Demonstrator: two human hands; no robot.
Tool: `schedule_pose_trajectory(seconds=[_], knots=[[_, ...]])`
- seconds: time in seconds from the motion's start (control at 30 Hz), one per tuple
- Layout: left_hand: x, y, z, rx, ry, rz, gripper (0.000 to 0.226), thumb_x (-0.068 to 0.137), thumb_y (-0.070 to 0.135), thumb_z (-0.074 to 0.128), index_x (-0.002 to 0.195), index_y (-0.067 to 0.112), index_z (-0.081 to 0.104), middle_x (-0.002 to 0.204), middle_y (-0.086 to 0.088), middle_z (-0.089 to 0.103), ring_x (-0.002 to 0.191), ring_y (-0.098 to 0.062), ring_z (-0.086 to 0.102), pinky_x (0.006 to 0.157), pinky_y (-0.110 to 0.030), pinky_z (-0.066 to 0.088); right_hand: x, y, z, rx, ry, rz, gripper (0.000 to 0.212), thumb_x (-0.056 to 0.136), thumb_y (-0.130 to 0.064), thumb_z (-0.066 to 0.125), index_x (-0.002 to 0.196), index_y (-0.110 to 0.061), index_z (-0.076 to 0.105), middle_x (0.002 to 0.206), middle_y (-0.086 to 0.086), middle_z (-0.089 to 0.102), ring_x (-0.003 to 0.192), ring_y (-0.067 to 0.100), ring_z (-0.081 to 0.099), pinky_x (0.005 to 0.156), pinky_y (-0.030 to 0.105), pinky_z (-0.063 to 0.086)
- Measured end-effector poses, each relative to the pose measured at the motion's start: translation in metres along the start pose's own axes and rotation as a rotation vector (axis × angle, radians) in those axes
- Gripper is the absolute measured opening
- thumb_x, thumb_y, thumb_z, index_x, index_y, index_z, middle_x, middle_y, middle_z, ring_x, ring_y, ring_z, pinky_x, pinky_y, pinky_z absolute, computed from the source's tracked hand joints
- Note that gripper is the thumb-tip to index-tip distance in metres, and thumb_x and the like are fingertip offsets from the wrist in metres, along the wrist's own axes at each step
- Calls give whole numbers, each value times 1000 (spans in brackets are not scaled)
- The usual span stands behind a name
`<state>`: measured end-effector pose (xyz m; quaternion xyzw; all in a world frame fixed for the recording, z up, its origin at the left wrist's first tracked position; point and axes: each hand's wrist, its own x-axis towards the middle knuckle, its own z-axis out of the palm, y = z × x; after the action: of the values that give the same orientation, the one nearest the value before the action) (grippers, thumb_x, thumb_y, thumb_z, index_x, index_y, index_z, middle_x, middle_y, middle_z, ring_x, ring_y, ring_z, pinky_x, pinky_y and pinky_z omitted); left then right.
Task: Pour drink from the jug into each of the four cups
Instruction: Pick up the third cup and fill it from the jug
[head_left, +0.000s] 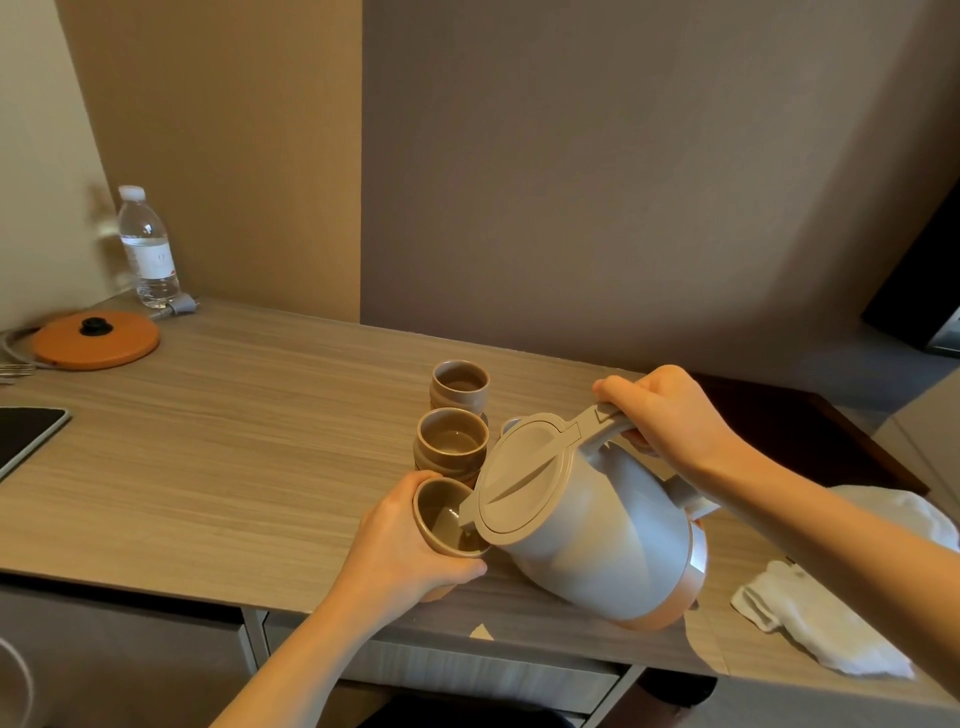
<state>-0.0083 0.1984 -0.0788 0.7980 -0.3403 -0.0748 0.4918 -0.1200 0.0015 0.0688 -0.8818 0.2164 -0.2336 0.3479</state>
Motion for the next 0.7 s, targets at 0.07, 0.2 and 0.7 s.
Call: schedule_pose_trajectory(seconds=[0.07, 0.2, 0.7], knots=[[0, 0, 1, 2, 4, 0, 77, 46, 40, 94, 111, 39, 51, 101, 22, 61, 97, 0, 59, 75, -13, 47, 0, 0, 0, 5, 0, 0, 56, 84, -23, 57, 30, -19, 42, 36, -1, 35, 41, 16, 29, 52, 32, 33], [-1, 1, 1, -17, 9, 1, 75, 46, 38, 94, 106, 43, 49, 100, 24, 60, 96, 1, 58, 74, -12, 46, -1, 2, -1, 15, -3, 0, 54, 84, -23, 57, 32, -16, 42, 35, -3, 34, 39, 14, 28, 51, 31, 33], [5, 16, 18, -148, 77, -81, 80, 44, 32, 97, 107, 39, 48, 99, 23, 58, 95, -2, 56, 75, -17, 45, -15, 27, -31, 226, 26, 95, 47, 89, -18, 53, 45, -2, 45, 40, 3, 36, 35, 10, 28, 40, 18, 30]])
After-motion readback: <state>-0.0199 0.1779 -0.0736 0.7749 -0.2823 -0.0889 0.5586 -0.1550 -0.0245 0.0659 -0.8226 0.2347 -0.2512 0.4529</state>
